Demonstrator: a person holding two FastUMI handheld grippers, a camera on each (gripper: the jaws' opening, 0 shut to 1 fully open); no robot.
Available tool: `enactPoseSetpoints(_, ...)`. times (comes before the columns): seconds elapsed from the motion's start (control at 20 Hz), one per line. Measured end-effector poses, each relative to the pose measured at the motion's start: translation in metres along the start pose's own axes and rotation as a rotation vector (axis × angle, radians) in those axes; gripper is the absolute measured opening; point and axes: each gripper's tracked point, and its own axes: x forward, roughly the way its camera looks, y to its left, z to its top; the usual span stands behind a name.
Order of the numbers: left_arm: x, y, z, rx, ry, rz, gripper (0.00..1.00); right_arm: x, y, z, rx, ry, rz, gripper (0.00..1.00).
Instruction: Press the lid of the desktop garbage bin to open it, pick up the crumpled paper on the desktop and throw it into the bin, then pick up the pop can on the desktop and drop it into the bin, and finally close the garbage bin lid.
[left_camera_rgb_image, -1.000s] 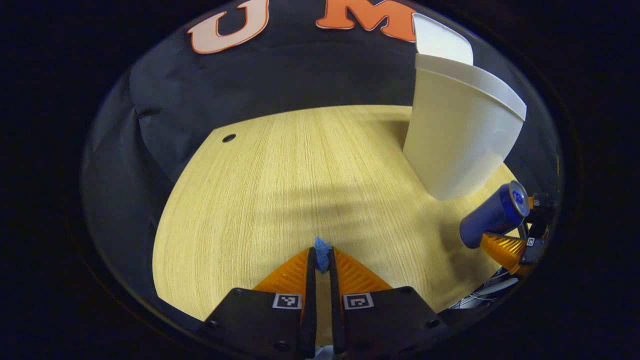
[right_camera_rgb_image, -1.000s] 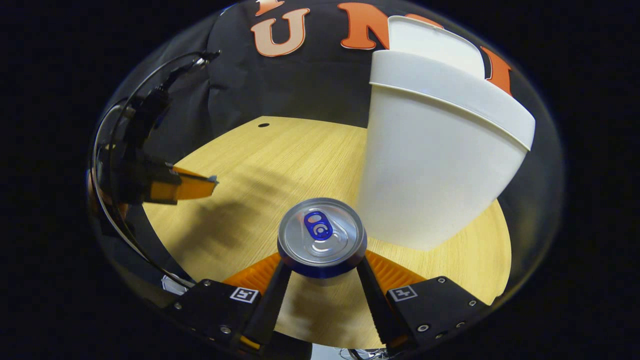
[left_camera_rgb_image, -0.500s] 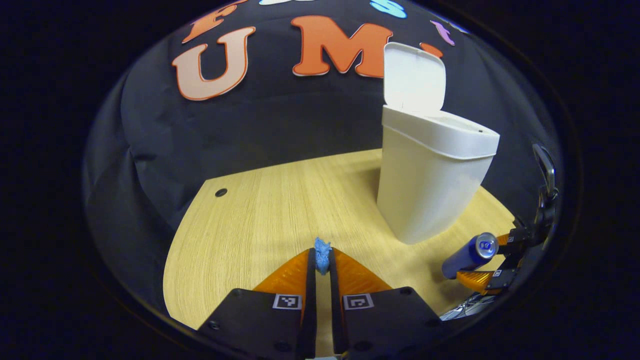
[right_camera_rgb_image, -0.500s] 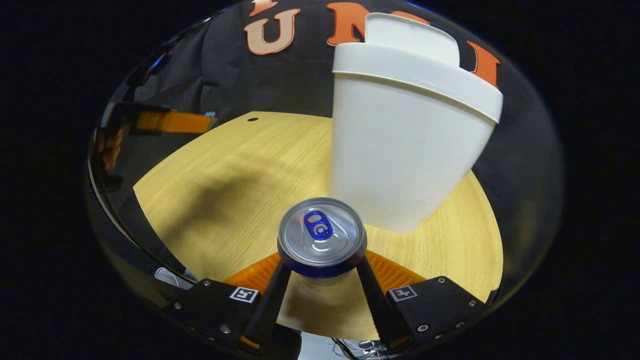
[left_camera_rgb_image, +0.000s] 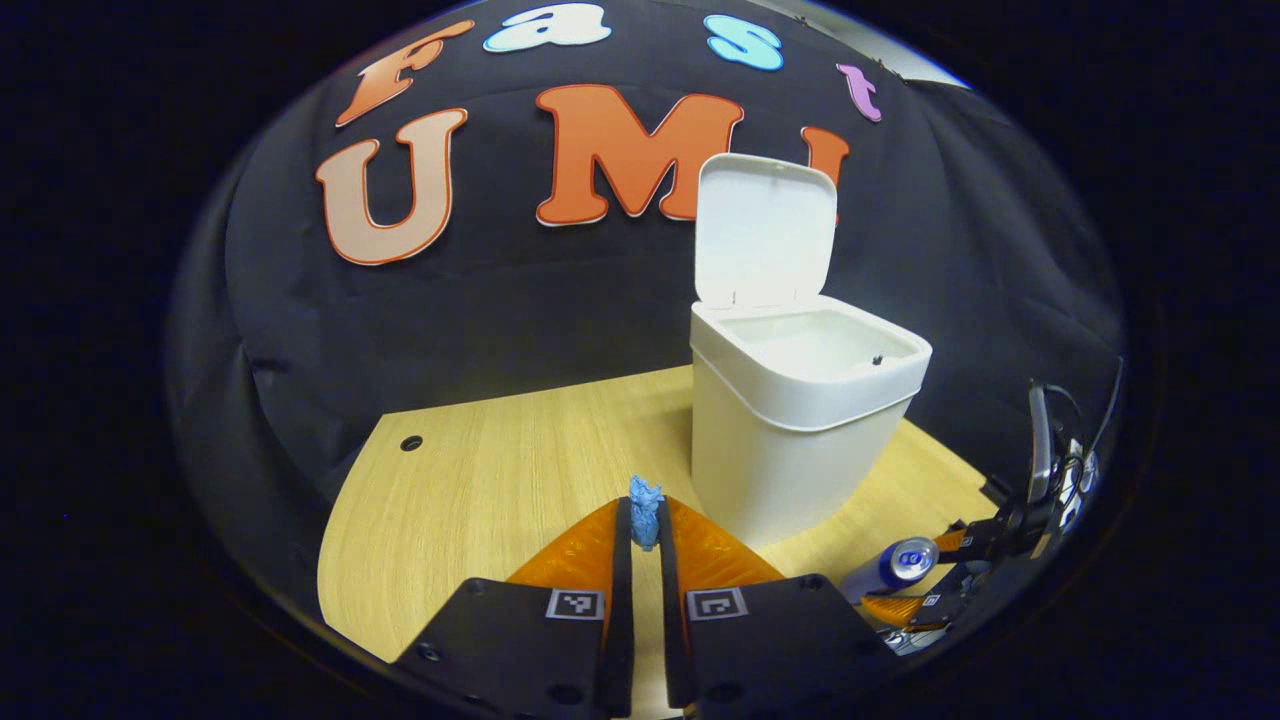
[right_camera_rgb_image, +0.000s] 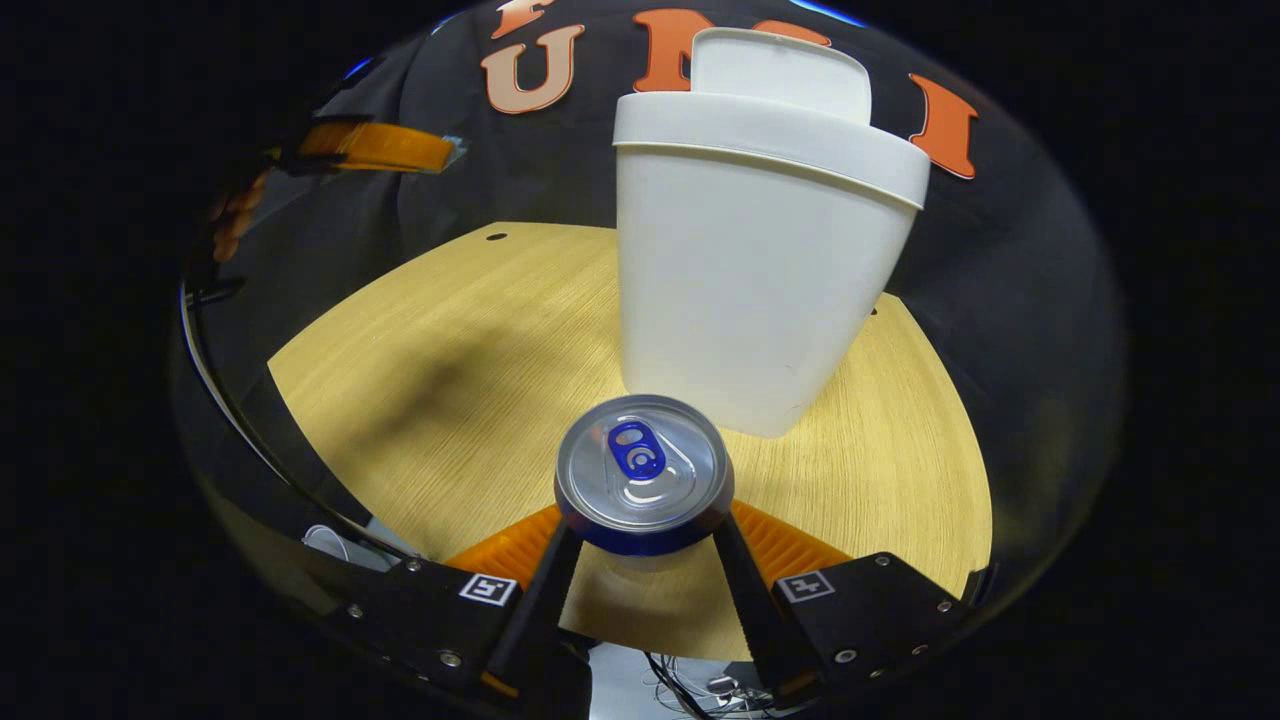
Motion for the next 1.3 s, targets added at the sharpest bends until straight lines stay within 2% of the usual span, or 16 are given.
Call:
enactPoseSetpoints(0.05,0.000,-0.007,0.007,-0.009,-0.011,-0.005,0.16,-0.007,-0.005,-0.003,-0.003,-0.001,0.000,0.79)
enactPoseSetpoints(0.1,0.002,-0.012,0.014,-0.012,-0.021,-0.010,0.12,-0.013,-0.010,-0.006,-0.006,0.003,0.000,0.79)
enactPoseSetpoints(0.15,0.001,-0.016,0.021,-0.008,-0.031,-0.013,0.16,-0.016,-0.012,-0.007,-0.005,0.001,0.002,0.79)
enactPoseSetpoints(0.35,0.004,-0.033,0.047,-0.003,-0.072,-0.062,0.16,-0.023,-0.016,0.003,0.002,-0.006,0.002,0.79)
enactPoseSetpoints(0.75,0.027,-0.047,0.092,0.050,-0.161,-0.159,0.16,-0.009,-0.005,0.006,0.031,0.024,-0.069,0.79)
enactPoseSetpoints(1.05,0.052,-0.070,0.104,0.061,-0.195,-0.245,0.16,-0.001,-0.018,0.013,0.087,0.041,-0.125,0.79)
enactPoseSetpoints(1.1,0.057,-0.074,0.104,0.063,-0.196,-0.257,0.19,0.001,-0.021,0.014,0.097,0.045,-0.134,0.79)
enactPoseSetpoints(1.15,0.057,-0.080,0.104,0.064,-0.198,-0.277,0.16,0.001,-0.023,0.014,0.107,0.047,-0.137,0.79)
enactPoseSetpoints(1.3,0.063,-0.090,0.103,0.090,-0.217,-0.314,0.16,0.003,-0.024,0.016,0.127,0.054,-0.151,0.79)
